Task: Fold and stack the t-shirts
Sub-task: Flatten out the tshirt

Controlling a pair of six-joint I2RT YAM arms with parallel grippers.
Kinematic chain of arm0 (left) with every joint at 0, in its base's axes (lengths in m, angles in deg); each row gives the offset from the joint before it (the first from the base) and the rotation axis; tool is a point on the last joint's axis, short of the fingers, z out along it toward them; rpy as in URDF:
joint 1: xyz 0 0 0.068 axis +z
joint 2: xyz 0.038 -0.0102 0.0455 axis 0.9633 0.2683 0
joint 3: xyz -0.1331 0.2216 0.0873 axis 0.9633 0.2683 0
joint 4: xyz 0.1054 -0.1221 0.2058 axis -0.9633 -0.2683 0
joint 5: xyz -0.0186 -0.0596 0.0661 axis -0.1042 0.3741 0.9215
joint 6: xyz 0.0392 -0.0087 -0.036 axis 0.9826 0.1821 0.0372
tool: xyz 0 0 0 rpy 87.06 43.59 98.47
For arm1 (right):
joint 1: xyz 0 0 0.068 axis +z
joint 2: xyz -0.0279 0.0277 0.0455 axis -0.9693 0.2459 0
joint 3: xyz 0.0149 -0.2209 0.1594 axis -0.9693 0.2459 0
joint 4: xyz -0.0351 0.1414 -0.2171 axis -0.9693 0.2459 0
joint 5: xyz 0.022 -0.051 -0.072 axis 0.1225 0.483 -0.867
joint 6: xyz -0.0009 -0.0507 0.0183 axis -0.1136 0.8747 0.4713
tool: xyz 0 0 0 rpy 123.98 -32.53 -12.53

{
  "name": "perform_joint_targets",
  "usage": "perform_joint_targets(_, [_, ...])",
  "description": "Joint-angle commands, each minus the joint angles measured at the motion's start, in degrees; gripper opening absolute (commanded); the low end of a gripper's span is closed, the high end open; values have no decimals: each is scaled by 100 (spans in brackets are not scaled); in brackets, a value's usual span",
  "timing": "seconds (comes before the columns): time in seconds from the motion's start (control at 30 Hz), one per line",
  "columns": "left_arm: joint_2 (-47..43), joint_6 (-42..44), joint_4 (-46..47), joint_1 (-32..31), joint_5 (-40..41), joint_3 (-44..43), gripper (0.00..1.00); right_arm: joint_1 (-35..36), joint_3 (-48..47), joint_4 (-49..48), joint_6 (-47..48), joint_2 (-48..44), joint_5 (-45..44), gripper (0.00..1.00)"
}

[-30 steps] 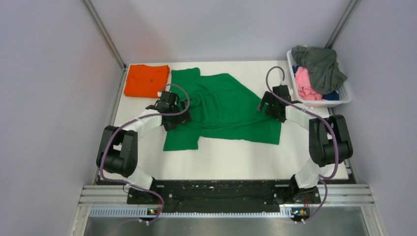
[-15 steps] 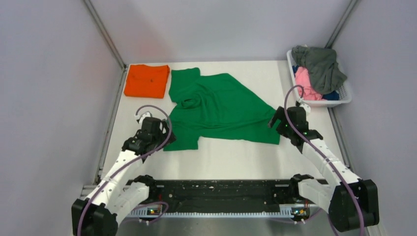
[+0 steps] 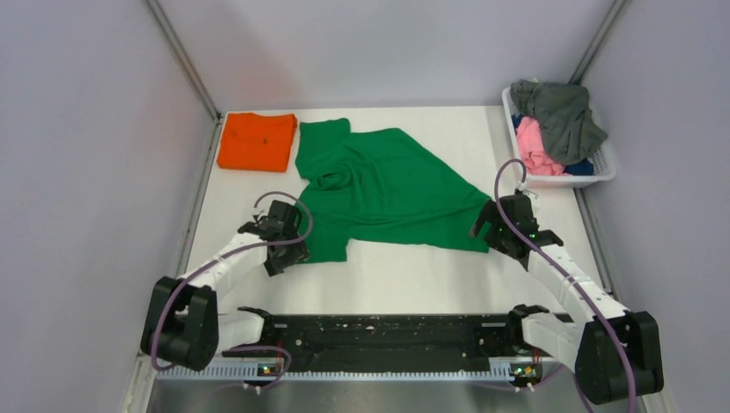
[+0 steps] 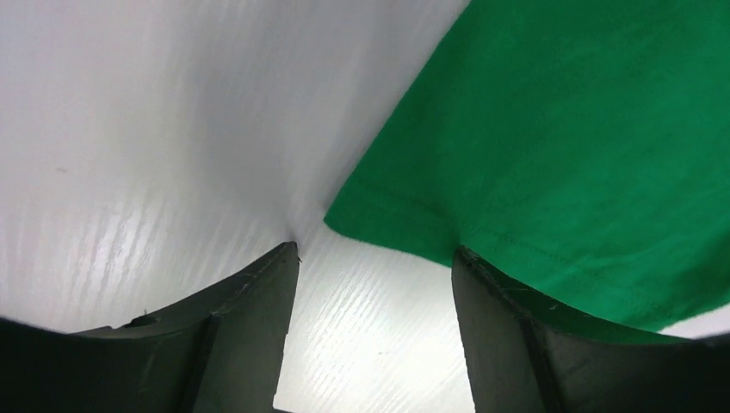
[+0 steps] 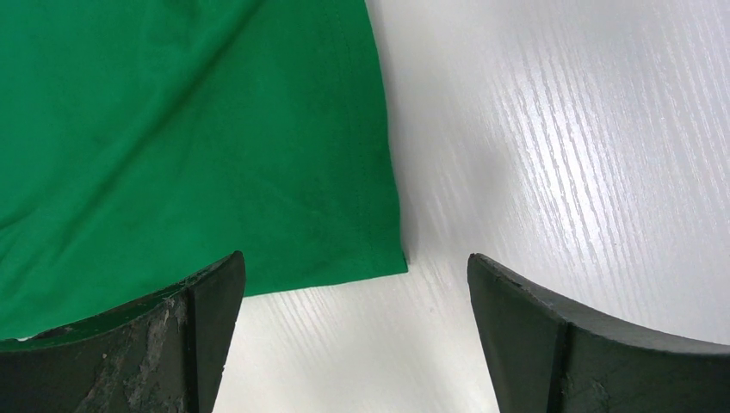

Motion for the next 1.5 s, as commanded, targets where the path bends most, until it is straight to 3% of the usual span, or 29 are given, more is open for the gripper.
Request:
perform_joint_targets(0.0, [617,38,334,17,-188,-306,69,-1,-232,28,60,-108,-194,98])
perform_joint_targets(0.2, [1390,97,523,17,-352,-496,57,2,-249,70,84,-267,-252,98])
perform_joint_targets(0.47, [1492,219,446,43,-376,-741,54,-2,-235,107,131,-331,-378,98])
perform_joint_targets(0.83, [579,316,192,234,50,-748,61,-4,-249,112,156,-311,-419,98])
perform_joint_targets(1.13, [1663,418,588,333,-258,-869,59,1,-248,108,197,-262,-483,98])
perform_joint_targets(1.23, [2030,400,781,333,-385,-885,55,-3,-248,108,191,-253,-461,98])
perform_joint_targets(1.47, [2318,437,732,324,-316,-1081,35,1,-250,112,199,-267,-448,98])
